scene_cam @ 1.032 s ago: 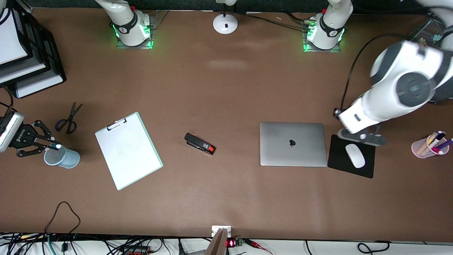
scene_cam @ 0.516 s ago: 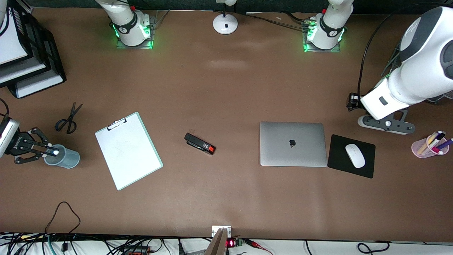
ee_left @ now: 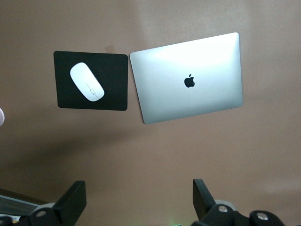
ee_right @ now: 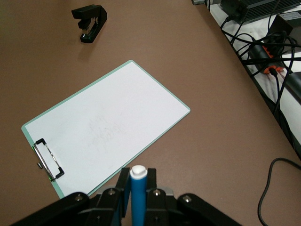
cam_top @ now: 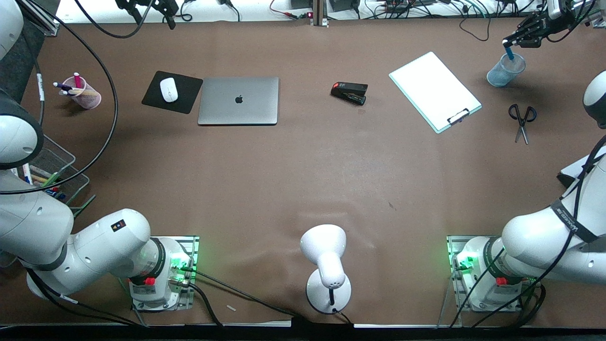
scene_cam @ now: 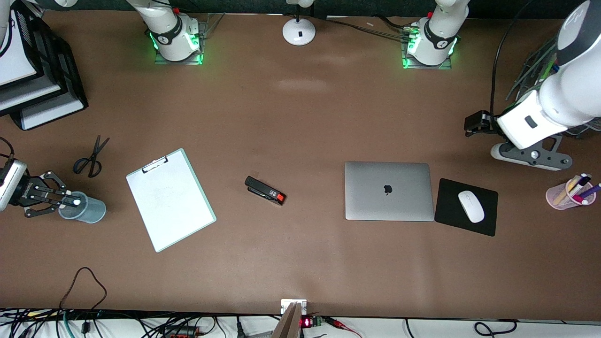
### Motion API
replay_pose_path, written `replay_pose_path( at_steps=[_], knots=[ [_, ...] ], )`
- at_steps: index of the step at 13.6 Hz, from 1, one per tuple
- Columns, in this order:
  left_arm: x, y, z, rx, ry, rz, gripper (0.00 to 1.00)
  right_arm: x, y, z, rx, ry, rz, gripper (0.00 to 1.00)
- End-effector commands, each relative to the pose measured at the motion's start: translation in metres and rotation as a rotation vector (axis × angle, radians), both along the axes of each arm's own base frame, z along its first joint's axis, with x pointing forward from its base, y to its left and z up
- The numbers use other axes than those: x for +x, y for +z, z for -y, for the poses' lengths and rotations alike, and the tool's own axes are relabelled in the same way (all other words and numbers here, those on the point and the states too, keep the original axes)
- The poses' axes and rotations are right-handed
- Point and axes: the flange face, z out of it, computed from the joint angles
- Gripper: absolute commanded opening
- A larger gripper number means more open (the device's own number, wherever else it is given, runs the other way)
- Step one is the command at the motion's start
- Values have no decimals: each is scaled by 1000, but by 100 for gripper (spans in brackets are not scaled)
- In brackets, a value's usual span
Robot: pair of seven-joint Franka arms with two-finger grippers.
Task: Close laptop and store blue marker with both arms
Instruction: 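Lower the marker over the cup while the left gripper draws back to rest, then insert the blue marker into the grey cup and open the right gripper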
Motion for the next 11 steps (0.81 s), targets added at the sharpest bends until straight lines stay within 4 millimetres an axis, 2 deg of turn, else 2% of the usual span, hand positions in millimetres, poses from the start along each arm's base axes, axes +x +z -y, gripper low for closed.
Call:
replay_pose_path(
  at_steps=[1,4,6,8,11],
  knots=[
    [-11,20,-13,-6,-42,15,100,1,-7,10,37,23,28,0],
    [-17,32,-16,5,-49,40,100,-2,-17,19,41,22,27,0],
    [-31,32,-17,27,-28,43,100,-4,-27,23,51,10,17,0],
    [-46,27,-24,6,-27,44,100,-3,-38,23,81,-6,13,0],
    [-50,22,-40,-12,-4,135,100,-6,-57,27,91,-17,-9,0]
  ],
)
